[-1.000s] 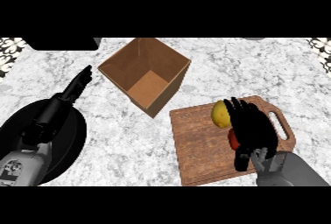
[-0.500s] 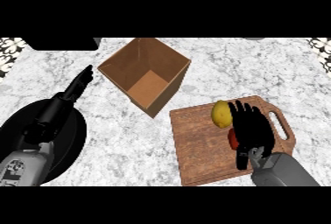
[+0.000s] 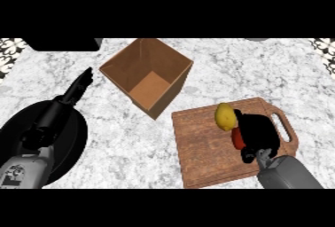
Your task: Pick the bell pepper from the cutting board and place it in the cardboard box
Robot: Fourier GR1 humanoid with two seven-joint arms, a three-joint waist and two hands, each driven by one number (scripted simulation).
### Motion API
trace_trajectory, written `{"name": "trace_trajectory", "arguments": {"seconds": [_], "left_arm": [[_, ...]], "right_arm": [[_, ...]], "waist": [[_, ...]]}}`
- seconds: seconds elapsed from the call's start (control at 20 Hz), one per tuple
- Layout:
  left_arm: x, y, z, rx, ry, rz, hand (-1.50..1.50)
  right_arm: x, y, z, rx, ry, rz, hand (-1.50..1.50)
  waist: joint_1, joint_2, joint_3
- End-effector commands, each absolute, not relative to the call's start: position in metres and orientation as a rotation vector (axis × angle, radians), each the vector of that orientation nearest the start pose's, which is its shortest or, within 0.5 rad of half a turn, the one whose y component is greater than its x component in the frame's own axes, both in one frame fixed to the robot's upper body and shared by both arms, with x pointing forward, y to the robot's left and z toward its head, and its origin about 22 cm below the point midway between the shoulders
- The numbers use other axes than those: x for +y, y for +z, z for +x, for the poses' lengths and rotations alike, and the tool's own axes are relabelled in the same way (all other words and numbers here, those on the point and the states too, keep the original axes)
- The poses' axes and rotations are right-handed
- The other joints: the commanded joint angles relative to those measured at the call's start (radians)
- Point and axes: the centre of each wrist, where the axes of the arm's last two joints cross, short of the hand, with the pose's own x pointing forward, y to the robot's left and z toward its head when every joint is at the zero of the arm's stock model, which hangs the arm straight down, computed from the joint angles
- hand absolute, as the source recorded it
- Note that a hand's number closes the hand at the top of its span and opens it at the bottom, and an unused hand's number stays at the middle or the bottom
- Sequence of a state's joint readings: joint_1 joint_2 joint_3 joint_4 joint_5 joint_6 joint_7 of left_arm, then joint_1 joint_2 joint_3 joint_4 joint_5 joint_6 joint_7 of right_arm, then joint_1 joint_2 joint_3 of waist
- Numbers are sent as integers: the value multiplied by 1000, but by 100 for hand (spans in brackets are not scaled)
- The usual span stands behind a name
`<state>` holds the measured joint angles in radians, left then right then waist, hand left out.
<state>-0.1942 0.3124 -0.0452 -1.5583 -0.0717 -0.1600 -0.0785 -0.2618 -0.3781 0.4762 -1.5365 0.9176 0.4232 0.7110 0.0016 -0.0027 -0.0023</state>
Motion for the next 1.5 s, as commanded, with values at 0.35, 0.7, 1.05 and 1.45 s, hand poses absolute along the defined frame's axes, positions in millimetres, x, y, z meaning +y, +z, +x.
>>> {"name": "trace_trajectory", "arguments": {"seconds": [0.35, 0.7, 1.05, 1.45], "left_arm": [[266, 74, 303, -1754, -549, 79, 0], [226, 79, 304, -1803, -664, -61, 0], [211, 82, 311, -1799, -696, -70, 0], [215, 74, 316, -1784, -657, -55, 0]], "right_arm": [[-68, 49, 260, -1090, 1499, -933, 150], [-2, 84, 259, -1379, 1536, -762, 150], [35, 127, 273, -1622, 1488, -911, 150], [64, 191, 279, -1750, 1163, -1033, 150]], "waist": [[32, 13, 2], [199, 44, 2], [214, 31, -1], [180, 15, -4]]}}
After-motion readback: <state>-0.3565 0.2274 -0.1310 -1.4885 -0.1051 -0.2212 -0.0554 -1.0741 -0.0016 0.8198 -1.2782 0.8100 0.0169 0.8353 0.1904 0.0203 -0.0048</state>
